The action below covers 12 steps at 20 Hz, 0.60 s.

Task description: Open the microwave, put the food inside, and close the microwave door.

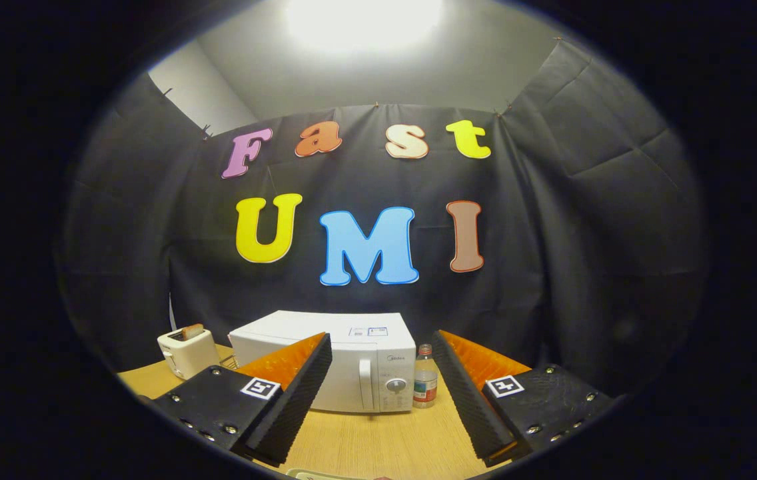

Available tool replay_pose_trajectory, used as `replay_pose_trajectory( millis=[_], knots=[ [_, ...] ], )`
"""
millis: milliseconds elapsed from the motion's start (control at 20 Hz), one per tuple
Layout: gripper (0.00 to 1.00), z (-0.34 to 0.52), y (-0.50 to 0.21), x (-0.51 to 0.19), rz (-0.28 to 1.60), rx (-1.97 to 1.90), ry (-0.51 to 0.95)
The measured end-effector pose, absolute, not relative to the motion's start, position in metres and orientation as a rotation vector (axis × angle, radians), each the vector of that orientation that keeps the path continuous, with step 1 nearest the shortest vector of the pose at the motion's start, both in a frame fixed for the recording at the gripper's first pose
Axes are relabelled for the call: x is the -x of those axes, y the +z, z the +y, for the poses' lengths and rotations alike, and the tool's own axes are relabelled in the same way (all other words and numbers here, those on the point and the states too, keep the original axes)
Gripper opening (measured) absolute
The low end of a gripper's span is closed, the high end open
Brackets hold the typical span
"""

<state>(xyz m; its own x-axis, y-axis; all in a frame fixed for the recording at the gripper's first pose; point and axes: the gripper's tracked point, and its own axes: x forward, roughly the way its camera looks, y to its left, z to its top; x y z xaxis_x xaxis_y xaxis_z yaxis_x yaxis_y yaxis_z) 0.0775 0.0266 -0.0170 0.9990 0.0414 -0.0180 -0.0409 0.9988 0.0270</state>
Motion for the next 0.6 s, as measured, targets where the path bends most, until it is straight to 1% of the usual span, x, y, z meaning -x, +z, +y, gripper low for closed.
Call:
replay_pose_trajectory(
  millis=[600],
  knots=[
    [0.97, 0.042, -0.102, -0.168, 0.156, -0.041, 0.082]
  ],
)
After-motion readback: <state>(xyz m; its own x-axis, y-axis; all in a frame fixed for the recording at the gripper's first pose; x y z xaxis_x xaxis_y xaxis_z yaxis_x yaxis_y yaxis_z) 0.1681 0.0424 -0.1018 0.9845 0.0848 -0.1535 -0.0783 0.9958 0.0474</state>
